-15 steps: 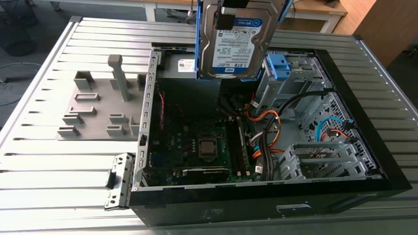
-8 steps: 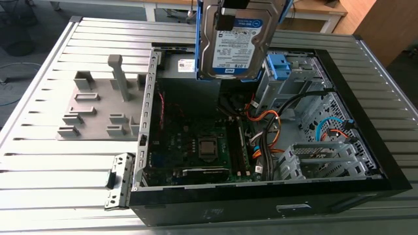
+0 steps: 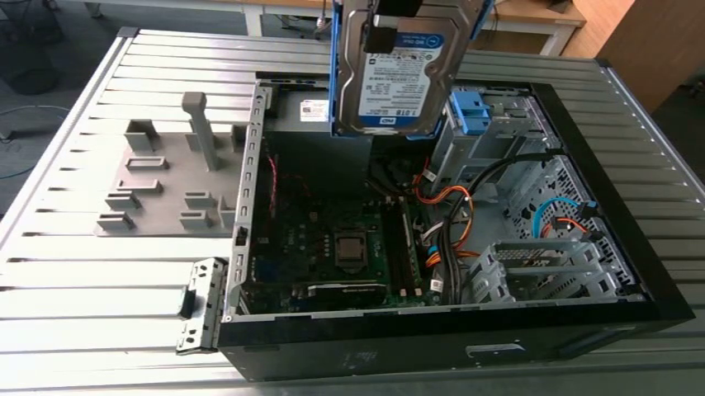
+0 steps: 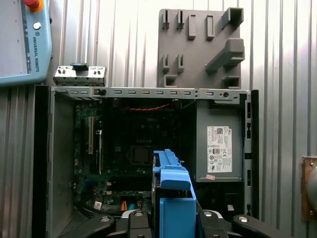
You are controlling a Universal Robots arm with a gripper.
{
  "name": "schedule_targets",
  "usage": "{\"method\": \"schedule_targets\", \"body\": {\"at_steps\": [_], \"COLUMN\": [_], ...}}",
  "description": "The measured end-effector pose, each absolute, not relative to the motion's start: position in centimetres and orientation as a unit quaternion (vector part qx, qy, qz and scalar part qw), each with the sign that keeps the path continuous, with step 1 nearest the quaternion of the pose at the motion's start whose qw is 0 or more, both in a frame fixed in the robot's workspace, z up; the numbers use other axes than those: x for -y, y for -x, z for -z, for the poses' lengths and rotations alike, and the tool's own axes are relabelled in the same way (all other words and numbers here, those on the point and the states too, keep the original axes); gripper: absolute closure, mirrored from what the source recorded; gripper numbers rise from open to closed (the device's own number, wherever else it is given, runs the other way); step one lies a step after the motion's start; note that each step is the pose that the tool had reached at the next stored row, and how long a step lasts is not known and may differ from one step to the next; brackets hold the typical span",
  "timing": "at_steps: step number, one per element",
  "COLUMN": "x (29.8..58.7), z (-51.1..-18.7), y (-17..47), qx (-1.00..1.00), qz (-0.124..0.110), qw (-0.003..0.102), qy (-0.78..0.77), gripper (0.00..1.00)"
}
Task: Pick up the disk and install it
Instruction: 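Pick up the disk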
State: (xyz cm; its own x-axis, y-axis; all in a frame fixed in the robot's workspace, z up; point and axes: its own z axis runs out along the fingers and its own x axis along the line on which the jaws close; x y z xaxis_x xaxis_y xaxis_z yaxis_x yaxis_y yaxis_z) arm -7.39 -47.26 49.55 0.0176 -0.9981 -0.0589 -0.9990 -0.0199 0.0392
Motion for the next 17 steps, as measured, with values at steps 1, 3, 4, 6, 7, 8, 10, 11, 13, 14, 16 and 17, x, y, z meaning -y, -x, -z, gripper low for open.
{"method": "schedule_targets", "body": {"at_steps": [1,3,4,6,7,8,10,11,13,14,16,17], "x": [47.3,47.38,47.42,47.52,47.56,47.6,47.69,47.73,47.8,47.85,47.92,47.97], "z": [-49.54,-49.54,-49.54,-49.54,-49.54,-49.54,-49.54,-49.54,-49.53,-49.53,-49.53,-49.53], "y": [7.39,7.39,7.38,7.38,7.38,7.38,7.38,7.38,7.38,7.38,7.38,7.38], "qx": [-0.7,-0.7,-0.7,-0.7,-0.7,-0.7,-0.7,-0.7,-0.7,-0.7,-0.7,-0.7], "qz": [-0.035,-0.035,-0.035,-0.035,-0.035,-0.035,-0.035,-0.035,-0.035,-0.035,-0.035,-0.035], "qw": [0.007,0.007,0.007,0.007,0.007,0.007,0.007,0.007,0.007,0.007,0.007,0.007], "qy": [0.713,0.713,0.713,0.713,0.713,0.713,0.713,0.713,0.713,0.713,0.713,0.713], "gripper": [0.64,0.64,0.64,0.64,0.64,0.64,0.64,0.64,0.64,0.64,0.64,0.64]}}
